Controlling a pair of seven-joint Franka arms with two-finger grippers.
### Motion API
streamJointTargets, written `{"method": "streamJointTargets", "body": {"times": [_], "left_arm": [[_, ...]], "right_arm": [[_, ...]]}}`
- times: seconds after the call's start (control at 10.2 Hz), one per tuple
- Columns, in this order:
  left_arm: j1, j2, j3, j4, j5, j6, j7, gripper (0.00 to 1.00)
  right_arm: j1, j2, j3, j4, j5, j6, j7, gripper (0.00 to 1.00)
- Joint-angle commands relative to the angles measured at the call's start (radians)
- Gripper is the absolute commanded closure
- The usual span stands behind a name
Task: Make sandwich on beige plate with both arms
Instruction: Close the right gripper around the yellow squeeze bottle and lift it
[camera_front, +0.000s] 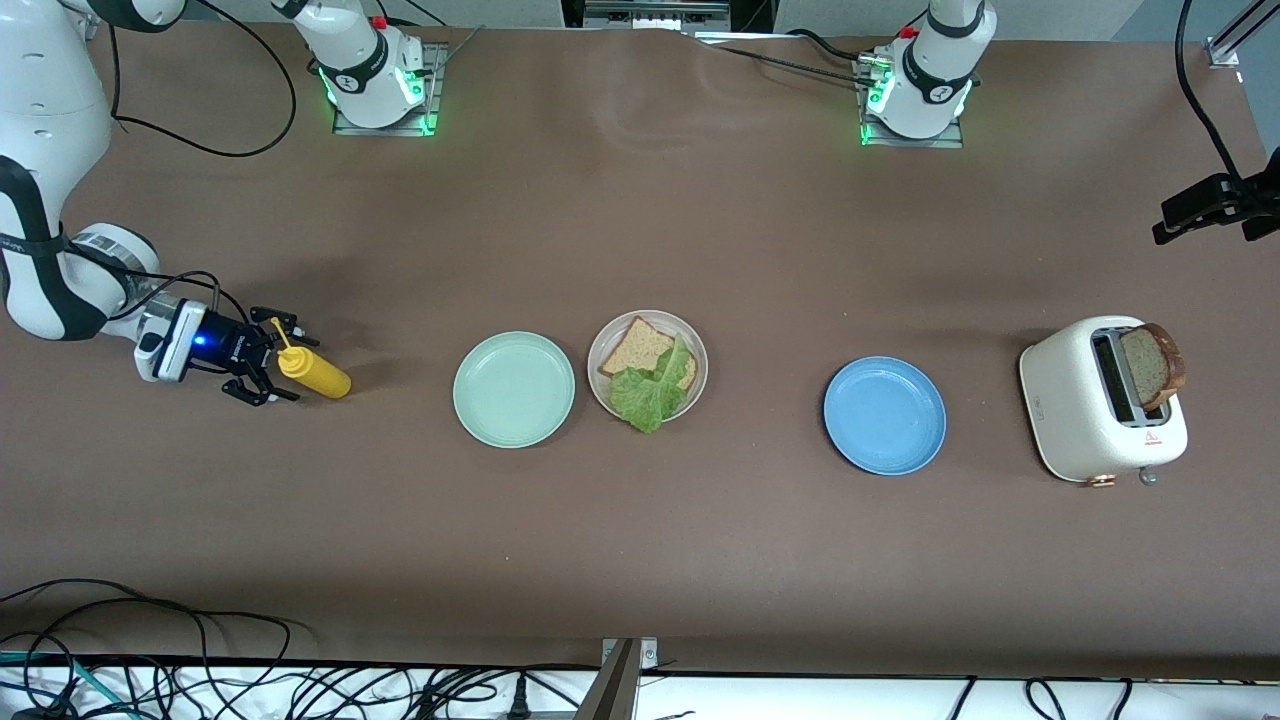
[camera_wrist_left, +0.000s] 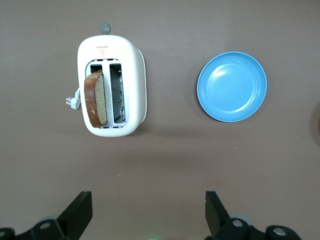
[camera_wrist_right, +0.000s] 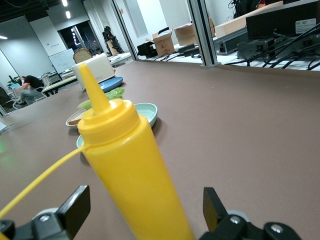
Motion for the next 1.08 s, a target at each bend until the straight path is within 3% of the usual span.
{"method": "streamJointTargets", "body": {"times": [0.0, 0.1, 0.2, 0.59, 0.78, 0.98], "left_arm": [[0.004, 0.011, -0.004, 0.026, 0.024, -0.019, 0.0, 0.0], [0.004, 0.011, -0.004, 0.026, 0.024, -0.019, 0.0, 0.0], [0.004, 0.011, -0.004, 0.026, 0.024, -0.019, 0.0, 0.0], [0.004, 0.011, -0.004, 0.026, 0.024, -0.019, 0.0, 0.0], [0.004, 0.011, -0.004, 0.026, 0.024, -0.019, 0.001, 0.0], [0.004, 0.011, -0.004, 0.026, 0.024, -0.019, 0.0, 0.0]], "right_arm": [[-0.018, 0.007, 0.016, -0.002, 0.027, 0.004, -0.027, 0.0], [-0.018, 0.007, 0.018, -0.004, 0.042, 0.008, -0.027, 0.03], [-0.018, 0.007, 0.029, -0.004, 0.05, 0.012, -0.027, 0.18], [-0.017, 0.01, 0.032, -0.004, 0.062, 0.024, -0.027, 0.21], [-0.017, 0.01, 0.032, -0.004, 0.062, 0.024, -0.027, 0.63], [-0.017, 0.009, 0.032, -0.002, 0.062, 0.03, -0.026, 0.95]]}}
